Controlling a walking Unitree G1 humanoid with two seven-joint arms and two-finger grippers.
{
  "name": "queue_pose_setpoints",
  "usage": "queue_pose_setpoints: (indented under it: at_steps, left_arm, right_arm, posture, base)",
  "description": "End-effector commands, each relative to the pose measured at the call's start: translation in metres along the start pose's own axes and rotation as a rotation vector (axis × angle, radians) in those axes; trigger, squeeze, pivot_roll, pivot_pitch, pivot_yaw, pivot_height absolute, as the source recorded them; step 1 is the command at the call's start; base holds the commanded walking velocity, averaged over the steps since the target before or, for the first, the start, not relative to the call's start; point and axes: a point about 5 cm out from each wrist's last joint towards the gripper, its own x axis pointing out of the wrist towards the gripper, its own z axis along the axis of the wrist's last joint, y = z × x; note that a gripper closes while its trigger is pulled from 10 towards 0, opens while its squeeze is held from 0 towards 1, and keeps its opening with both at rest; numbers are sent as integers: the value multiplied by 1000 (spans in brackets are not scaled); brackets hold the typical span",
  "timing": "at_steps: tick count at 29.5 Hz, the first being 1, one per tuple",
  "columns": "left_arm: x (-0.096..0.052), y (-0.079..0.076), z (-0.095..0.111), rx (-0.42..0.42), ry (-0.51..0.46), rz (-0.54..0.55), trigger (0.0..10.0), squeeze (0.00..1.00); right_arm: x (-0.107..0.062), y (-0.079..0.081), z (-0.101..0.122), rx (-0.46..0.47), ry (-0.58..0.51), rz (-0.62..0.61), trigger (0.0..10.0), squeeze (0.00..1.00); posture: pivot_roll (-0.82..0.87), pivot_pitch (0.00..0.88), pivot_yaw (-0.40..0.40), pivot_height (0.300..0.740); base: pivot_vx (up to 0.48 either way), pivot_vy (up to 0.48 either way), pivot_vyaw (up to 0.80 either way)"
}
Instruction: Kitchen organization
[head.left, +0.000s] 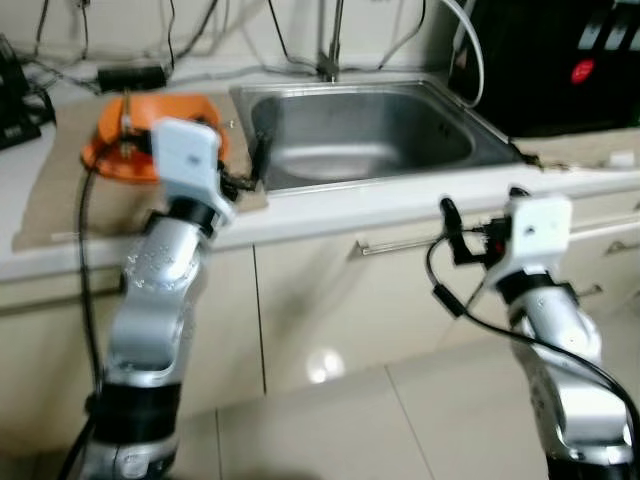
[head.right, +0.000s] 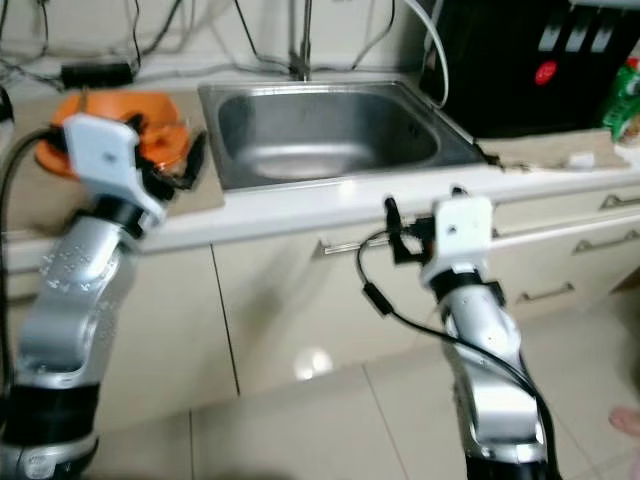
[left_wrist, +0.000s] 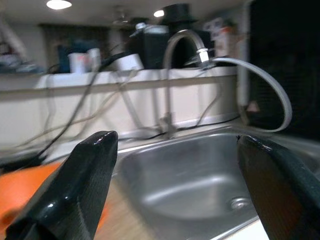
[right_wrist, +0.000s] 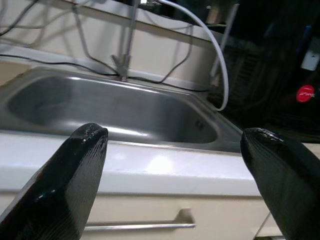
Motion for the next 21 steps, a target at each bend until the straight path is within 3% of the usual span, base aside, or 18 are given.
queue_pose_setpoints:
  at_steps: [1, 3, 8, 11, 21]
  left_arm:
    - [0, 8, 4, 20, -8, 21, 10000, 0]
    - [0, 9, 4, 22, -4, 21, 10000, 0]
    - [0, 9, 4, 26, 0, 14, 10000, 0]
    - [-1, 7, 4, 34, 0, -3, 10000, 0]
    - [2, 7, 7, 39, -4, -16, 10000, 0]
  right_arm:
    - [1, 5, 6, -2, -26, 25, 10000, 0]
    - [1, 6, 5, 0, -26, 34, 10000, 0]
    - [0, 8, 4, 0, -22, 35, 10000, 0]
    - [-2, 8, 3, 45, -24, 25, 10000, 0]
    - [-4, 7, 4, 45, -26, 22, 10000, 0]
  posture:
    - [-4, 2, -58, 740]
    - [-3, 1, -58, 740]
    - [-2, 0, -58, 740]
    - [-2, 0, -55, 740]
    - [-5, 0, -46, 740]
  base:
    - [386, 0, 0]
    - [384, 0, 0]
    - [383, 0, 755]
    - [380, 0, 0]
    - [376, 0, 0]
